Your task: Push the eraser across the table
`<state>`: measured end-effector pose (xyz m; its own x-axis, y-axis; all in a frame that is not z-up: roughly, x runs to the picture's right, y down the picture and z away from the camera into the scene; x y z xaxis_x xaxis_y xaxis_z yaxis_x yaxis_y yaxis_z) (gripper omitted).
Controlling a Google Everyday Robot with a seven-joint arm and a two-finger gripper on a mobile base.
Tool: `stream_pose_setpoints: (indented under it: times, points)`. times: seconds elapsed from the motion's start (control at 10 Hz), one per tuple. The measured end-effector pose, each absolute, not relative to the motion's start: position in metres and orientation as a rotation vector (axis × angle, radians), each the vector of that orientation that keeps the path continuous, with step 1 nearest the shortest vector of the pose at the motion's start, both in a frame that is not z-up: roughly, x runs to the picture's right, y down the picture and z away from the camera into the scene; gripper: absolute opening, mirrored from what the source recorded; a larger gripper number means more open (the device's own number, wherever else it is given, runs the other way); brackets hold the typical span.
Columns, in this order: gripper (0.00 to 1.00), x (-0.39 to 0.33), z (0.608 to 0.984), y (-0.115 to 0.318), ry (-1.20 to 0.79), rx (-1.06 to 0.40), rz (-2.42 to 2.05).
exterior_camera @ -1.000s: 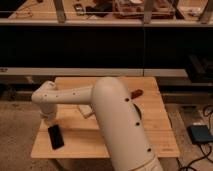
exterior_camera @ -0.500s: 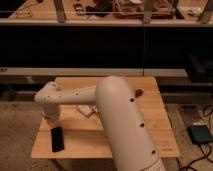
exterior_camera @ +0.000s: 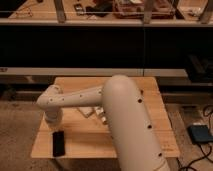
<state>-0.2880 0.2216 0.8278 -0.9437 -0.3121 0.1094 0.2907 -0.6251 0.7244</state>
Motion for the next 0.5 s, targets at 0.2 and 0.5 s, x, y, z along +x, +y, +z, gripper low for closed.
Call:
stream_pose_setpoints:
  times: [0.2,0.5]
  points:
    - [0.0,-0.284,0.814,0.234,-1.141,0.034,-2.553]
    - [0.0,-0.264,0.783,0.261,-1.148,0.003,-2.531]
